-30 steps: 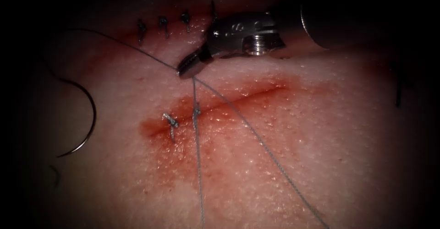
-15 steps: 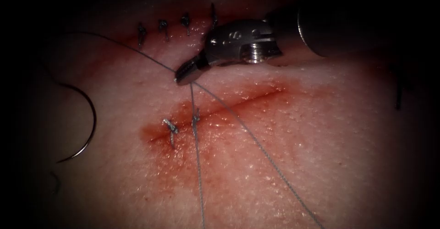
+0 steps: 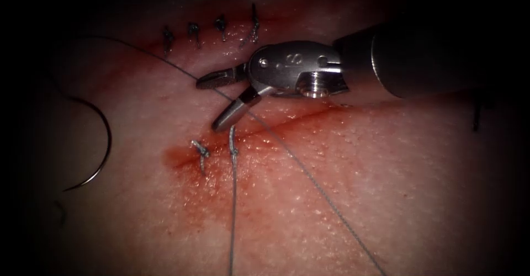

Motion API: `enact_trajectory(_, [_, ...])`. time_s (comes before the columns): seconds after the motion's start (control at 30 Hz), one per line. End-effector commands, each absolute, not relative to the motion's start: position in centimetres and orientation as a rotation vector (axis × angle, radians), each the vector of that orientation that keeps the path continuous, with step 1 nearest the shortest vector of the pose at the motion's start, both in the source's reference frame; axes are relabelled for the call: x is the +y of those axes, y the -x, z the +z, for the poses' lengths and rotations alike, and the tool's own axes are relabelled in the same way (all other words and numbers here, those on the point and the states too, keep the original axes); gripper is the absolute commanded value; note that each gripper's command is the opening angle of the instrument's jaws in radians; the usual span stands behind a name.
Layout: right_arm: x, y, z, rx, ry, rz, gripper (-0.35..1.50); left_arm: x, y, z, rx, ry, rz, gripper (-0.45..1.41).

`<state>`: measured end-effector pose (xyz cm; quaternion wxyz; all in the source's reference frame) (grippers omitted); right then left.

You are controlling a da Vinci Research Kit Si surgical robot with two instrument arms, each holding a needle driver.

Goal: Wound Closure

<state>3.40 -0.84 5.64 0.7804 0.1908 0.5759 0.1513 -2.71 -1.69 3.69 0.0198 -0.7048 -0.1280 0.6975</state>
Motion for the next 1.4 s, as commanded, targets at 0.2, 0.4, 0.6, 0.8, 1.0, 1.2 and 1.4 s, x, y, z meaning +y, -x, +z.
enact_trajectory(0.2, [-0.8,-3.11,5.4,1.274,-0.304,0.415,1.15,-1.1,2.53,3.5,-0.273,2.235,2.199,-0.45])
enact_trajectory(0.4, [-0.9,-2.98,5.3,1.338,-0.185,0.47,0.99,-0.6,2.39,3.6,-0.181,2.316,2.222,-0.45])
enact_trajectory(0.6, [-1.1,-3.08,5.2,1.395,-0.169,0.465,0.47,-0.2,2.33,3.7,-0.063,2.409,2.207,-0.45])
enact_trajectory(0.8, [-1.4,-3.42,5.3,1.437,-0.201,0.411,-0.35,0.2,2.38,3.8,0.093,2.466,2.152,-0.45])
enact_trajectory(1.0, [-1.6,-3.74,5.4,1.484,-0.229,0.332,-0.35,0.4,2.49,3.9,0.174,2.51,2.081,-0.45])
enact_trajectory(1.2, [-1.7,-3.79,5.4,1.529,-0.274,0.291,-0.35,0.7,2.39,4.0,0.303,2.463,2.085,-0.45])
enact_trajectory(1.4, [-1.8,-3.81,5.3,1.611,-0.326,0.283,-0.35,0.8,2.29,4.3,0.408,2.381,2.099,-0.45])
